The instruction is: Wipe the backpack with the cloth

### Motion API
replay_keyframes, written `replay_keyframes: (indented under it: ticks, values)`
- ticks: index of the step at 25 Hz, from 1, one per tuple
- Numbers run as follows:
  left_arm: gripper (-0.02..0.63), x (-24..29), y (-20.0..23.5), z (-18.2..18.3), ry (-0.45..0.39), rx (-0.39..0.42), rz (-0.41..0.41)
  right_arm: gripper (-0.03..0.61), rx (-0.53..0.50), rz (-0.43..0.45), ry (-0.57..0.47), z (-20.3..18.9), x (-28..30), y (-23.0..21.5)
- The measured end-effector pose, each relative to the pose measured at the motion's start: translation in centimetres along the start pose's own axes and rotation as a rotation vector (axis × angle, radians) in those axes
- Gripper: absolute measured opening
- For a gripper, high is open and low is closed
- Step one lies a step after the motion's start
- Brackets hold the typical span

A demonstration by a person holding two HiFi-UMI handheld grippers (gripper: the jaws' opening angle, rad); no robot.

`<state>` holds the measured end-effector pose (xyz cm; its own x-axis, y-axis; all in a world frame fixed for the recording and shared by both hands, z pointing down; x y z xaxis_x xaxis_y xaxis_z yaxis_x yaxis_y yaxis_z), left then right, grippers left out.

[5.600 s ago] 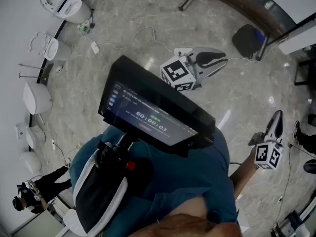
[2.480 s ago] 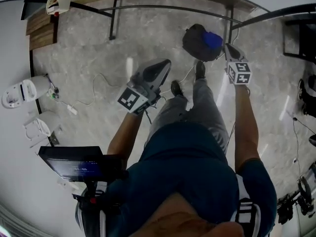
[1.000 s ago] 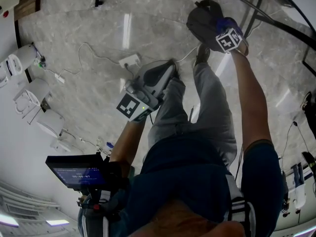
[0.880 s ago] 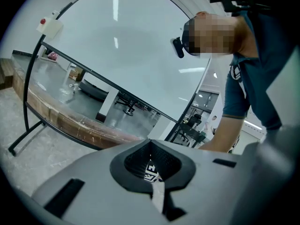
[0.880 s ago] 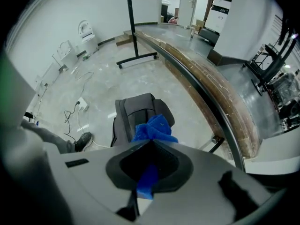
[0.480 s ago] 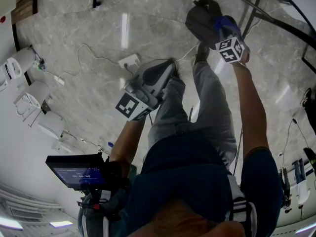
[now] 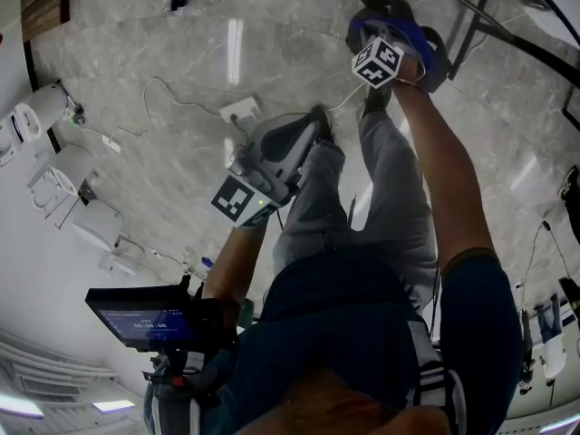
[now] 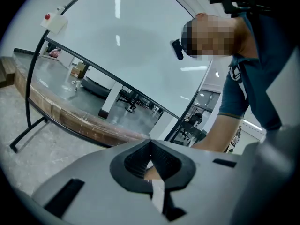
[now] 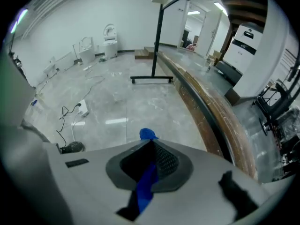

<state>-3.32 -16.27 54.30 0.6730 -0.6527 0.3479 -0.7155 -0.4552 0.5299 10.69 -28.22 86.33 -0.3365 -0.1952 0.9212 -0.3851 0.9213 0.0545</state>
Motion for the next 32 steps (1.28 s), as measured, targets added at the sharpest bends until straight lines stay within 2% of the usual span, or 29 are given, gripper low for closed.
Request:
replay_keyframes:
  ticks: [3,5,9,13,16,20,23,26,29,32]
  values:
    - [0.002,-0.2,0.0,-0.3,0.009,-0.004,0.005,0.011,0.017,0.001,0.085,-2.4,1.5,0.1]
    - [0.002,-0.4,0.0,-0.4,0.016,-0.006,0.004,0.011,0.012,-0.022,0.107,-3.3,0.9,0.1]
    - [0.002,-0.1,-0.1,-0.4,0.017,-0.003,-0.01,0.011,0.029,-0.048,0.121,-5.0,-1.2,0.3]
    - [0.002,0.7,-0.4,0.1,0.01,0.005,-0.032,0.011,0.063,-0.05,0.159,-8.9,-3.2,0.6]
    - [0.002,1.1,-0.6,0.2,0.007,0.006,-0.043,0.011,0.049,-0.053,0.173,-11.3,-4.9,1.1]
    - [0.002,1.2,-0.6,0.1,0.009,0.007,-0.046,0.011,0.073,-0.079,0.171,-12.7,-7.6,1.2]
    - [0.002,1.3,-0.6,0.2,0.007,0.007,-0.043,0.011,0.093,-0.129,0.1,-11.4,-10.3,0.4]
    - [0.002,1.5,-0.5,0.4,-0.001,0.005,-0.038,0.011,0.075,-0.149,0.004,-8.1,-11.4,-0.7]
    - [0.002,1.5,-0.5,0.3,0.0,0.005,-0.034,0.011,0.038,-0.116,-0.043,-4.7,-8.7,-1.3]
    - [0.002,1.4,-0.2,-0.2,0.022,0.015,-0.026,0.011,0.0,-0.062,-0.024,-2.4,-4.4,-1.0]
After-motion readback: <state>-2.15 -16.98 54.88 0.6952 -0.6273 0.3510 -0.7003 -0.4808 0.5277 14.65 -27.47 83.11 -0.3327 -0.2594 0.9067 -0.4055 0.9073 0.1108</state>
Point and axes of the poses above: the fingertips, and each gripper's own axes: x forward along the fingers, y to its left, z out of its top, the point moved 7 cm from there along -x, backward along the fingers, and after that the axes turned 3 degrees about z, right-handed, at the moved point
